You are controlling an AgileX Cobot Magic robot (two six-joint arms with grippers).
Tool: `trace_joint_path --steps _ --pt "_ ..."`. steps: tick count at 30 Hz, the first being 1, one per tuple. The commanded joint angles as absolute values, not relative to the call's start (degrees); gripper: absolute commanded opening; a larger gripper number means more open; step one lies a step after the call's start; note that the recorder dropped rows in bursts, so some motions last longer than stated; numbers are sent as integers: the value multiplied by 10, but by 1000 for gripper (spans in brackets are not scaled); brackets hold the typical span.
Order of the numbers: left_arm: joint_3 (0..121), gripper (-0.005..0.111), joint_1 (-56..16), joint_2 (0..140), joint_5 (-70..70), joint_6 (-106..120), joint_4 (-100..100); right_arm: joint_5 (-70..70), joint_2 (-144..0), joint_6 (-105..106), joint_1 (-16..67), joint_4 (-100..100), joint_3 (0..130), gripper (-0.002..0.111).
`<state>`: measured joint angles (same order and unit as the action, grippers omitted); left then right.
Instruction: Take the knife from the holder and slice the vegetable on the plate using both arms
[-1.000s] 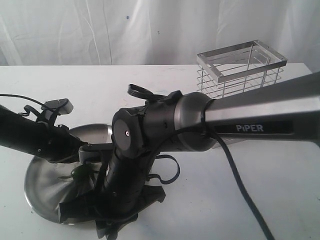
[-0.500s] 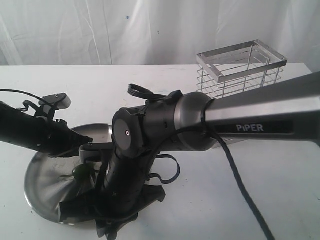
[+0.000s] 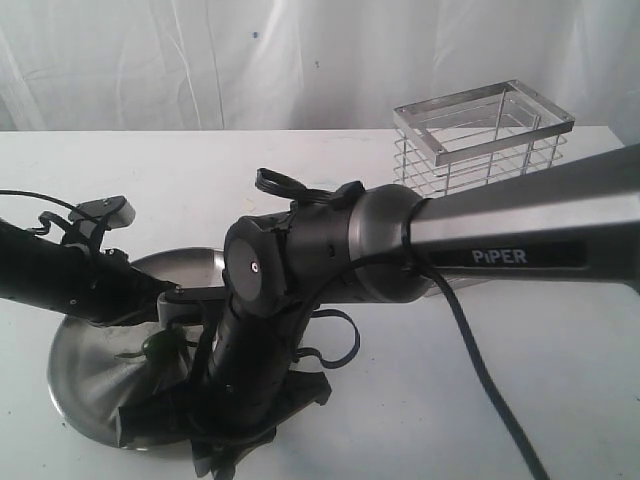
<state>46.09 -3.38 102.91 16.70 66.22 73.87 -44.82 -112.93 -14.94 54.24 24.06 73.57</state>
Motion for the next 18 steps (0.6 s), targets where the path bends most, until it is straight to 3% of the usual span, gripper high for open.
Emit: trace_joint_path --steps 1,18 --pt "427 0 -37 1051 143 664 717 -477 -1127 -155 542 235 739 0" --pt "450 0 -37 1048 192 664 737 -492 -1128 -156 543 228 706 0"
